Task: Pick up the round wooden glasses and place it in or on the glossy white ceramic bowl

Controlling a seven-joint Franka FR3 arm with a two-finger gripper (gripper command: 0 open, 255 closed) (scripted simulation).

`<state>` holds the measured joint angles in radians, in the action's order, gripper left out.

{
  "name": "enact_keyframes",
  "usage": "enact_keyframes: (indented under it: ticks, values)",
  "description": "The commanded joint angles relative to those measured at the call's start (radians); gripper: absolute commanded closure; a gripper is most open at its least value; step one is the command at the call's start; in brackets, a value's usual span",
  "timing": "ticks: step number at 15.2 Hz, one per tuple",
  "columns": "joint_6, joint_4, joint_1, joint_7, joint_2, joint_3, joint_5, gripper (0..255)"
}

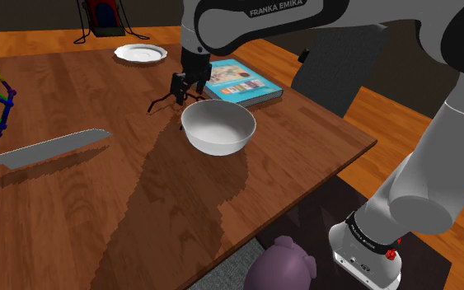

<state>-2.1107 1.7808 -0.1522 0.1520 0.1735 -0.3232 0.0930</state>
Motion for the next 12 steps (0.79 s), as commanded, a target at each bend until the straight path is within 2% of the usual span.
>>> enact_keyframes:
  ticks: [1, 2, 3, 12]
  values:
    - [0.0, 0.0, 0.0, 0.0, 0.0, 0.0, 0.0, 0]
    - [0.0, 0.0, 0.0, 0.0, 0.0, 0.0, 0.0, 0]
    - [0.0, 0.0, 0.0, 0.0, 0.0, 0.0, 0.0, 255]
    - [0.0, 0.0, 0.0, 0.0, 0.0, 0.0, 0.0, 255]
